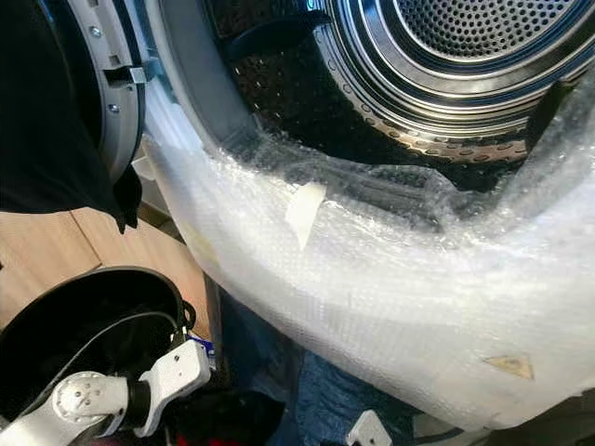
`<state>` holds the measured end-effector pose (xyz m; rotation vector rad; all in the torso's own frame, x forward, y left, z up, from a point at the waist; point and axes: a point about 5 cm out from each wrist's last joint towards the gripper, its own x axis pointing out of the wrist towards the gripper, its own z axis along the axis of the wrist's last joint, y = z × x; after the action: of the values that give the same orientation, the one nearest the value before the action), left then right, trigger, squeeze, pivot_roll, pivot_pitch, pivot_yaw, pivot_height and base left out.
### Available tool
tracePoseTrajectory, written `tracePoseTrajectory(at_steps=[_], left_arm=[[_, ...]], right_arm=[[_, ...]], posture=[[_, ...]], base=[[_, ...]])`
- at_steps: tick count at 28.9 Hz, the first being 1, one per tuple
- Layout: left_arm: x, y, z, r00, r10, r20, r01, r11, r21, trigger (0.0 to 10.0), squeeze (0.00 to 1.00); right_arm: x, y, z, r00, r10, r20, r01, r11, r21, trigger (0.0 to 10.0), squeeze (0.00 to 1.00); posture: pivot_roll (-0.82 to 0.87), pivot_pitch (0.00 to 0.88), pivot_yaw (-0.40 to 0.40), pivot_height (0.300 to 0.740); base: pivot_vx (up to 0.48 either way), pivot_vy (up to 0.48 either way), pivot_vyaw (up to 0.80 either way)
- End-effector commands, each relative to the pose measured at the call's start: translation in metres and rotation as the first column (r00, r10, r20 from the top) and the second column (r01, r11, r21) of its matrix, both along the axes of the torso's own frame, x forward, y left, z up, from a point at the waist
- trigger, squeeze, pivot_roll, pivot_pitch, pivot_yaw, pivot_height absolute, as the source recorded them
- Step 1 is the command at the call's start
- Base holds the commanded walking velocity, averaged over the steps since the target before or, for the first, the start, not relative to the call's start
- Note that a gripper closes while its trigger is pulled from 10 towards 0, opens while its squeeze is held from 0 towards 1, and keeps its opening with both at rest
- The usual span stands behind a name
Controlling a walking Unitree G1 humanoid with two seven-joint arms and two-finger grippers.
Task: Clothes washing
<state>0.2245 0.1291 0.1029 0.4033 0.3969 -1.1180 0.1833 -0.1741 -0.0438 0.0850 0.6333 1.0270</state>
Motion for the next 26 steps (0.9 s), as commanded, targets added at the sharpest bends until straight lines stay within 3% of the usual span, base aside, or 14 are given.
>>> tracePoseTrajectory(at_steps=[1,6,11,17,25,26], left_arm=[[0.002,-0.007,0.002,0.999,-0.031,0.023,0.031,1.000,-0.002,10.0,0.00],[0.001,-0.016,0.004,0.997,-0.071,0.015,0.071,0.997,-0.032,10.0,0.00],[-0.001,-0.032,0.004,0.988,-0.157,-0.003,0.156,0.985,-0.067,10.0,0.00],[-0.002,-0.034,0.003,0.977,-0.213,-0.009,0.213,0.976,-0.045,10.0,0.00],[-0.002,-0.034,0.003,0.975,-0.221,-0.011,0.220,0.974,-0.044,10.0,0.00],[0.000,-0.041,0.004,0.973,-0.231,0.007,0.231,0.971,-0.057,10.0,0.00]], right_arm=[[-0.006,0.001,0.000,0.998,0.055,-0.025,-0.055,0.998,0.027,10.0,1.00],[-0.009,0.004,0.000,0.997,0.065,-0.029,-0.064,0.997,0.045,10.0,1.00],[-0.004,0.007,0.005,0.998,-0.054,0.013,0.052,0.993,0.108,10.0,1.00],[0.004,0.005,0.011,0.976,-0.209,0.063,0.198,0.968,0.153,10.0,1.00],[0.004,0.005,0.013,0.972,-0.225,0.063,0.213,0.964,0.158,10.0,1.00],[-0.004,0.009,0.012,0.983,-0.181,0.032,0.172,0.967,0.189,10.0,0.00]], posture=[[0.11,0.055,0.002,0.740],[0.09,0.059,0.005,0.740],[0.09,0.060,-0.005,0.740],[0.07,0.064,-0.003,0.740],[0.07,0.064,-0.003,0.740],[0.05,0.072,-0.002,0.740]], base=[[0.000,0.000,0.00],[0.000,0.000,0.00],[0.000,0.000,0.00],[0.000,0.000,0.00],[0.000,0.000,0.00],[0.000,0.000,0.00]])
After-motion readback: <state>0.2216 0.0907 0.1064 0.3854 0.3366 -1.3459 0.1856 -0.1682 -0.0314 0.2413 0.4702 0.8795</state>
